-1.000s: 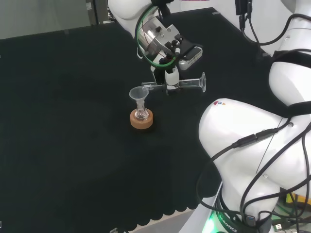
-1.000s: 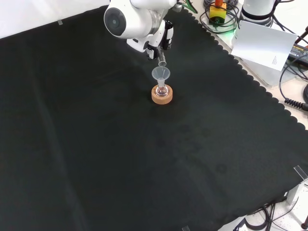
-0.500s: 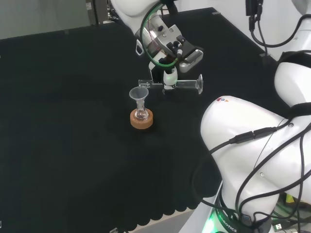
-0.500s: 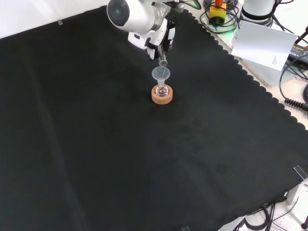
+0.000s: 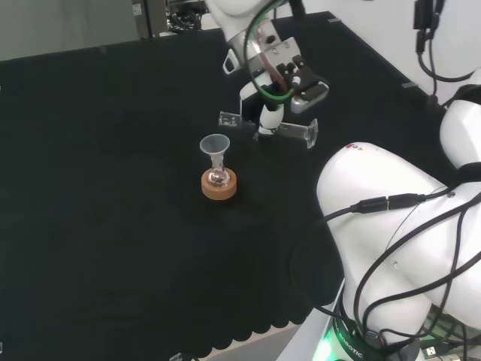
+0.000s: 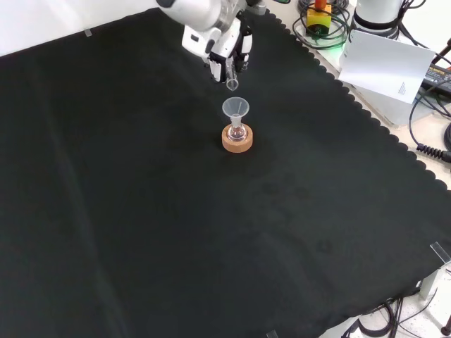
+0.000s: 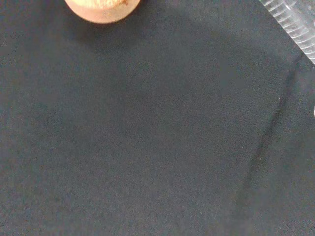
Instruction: Pour the water from the graduated cylinder into the round-bottom flask.
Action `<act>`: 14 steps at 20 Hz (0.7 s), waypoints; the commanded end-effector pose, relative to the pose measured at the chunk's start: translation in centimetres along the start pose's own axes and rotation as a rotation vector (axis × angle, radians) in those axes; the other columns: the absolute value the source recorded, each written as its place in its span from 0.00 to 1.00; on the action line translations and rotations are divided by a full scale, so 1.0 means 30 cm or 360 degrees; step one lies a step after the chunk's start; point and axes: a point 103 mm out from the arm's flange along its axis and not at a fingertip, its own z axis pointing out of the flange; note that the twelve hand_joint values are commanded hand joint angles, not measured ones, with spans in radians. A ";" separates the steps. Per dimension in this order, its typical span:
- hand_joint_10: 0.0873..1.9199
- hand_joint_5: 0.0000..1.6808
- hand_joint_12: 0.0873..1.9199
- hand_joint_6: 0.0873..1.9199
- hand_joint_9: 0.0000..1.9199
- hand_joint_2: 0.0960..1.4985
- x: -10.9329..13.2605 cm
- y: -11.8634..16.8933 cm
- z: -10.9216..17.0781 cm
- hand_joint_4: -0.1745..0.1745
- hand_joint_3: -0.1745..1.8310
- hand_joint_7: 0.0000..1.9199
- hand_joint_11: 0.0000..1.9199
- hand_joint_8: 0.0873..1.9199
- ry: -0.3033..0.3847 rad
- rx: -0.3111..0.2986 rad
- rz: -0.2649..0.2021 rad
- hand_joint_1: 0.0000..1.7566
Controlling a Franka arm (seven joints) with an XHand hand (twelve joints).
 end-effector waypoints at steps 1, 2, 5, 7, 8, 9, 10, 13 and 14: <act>0.00 0.52 0.41 0.57 0.72 0.76 -0.083 0.000 0.018 0.00 0.09 0.48 0.59 0.57 0.0224 -0.0316 -0.0209 0.71; 0.00 0.52 0.41 0.57 0.72 0.76 -0.101 0.000 0.022 0.00 0.09 0.48 0.59 0.57 0.0257 -0.0363 -0.0227 0.71; 0.00 0.52 0.41 0.57 0.72 0.76 -0.146 0.005 0.025 0.00 0.09 0.48 0.59 0.57 0.0326 -0.0501 -0.0264 0.71; 0.00 0.52 0.41 0.57 0.72 0.76 -0.170 0.012 0.023 0.00 0.09 0.48 0.59 0.57 0.0377 -0.0581 -0.0282 0.71; 0.00 0.52 0.41 0.57 0.72 0.76 -0.180 0.016 0.022 0.00 0.09 0.48 0.60 0.57 0.0405 -0.0611 -0.0290 0.71; 0.00 0.52 0.41 0.57 0.72 0.76 -0.189 0.022 0.021 0.00 0.09 0.48 0.60 0.57 0.0433 -0.0640 -0.0300 0.71; 0.00 0.52 0.41 0.57 0.72 0.76 -0.198 0.029 0.018 0.00 0.09 0.48 0.60 0.57 0.0457 -0.0668 -0.0313 0.71; 0.00 0.52 0.41 0.57 0.72 0.76 -0.215 0.051 0.011 0.00 0.09 0.48 0.60 0.57 0.0509 -0.0752 -0.0347 0.71; 0.00 0.52 0.41 0.57 0.72 0.76 -0.222 0.060 0.008 0.00 0.09 0.48 0.60 0.57 0.0527 -0.0777 -0.0358 0.71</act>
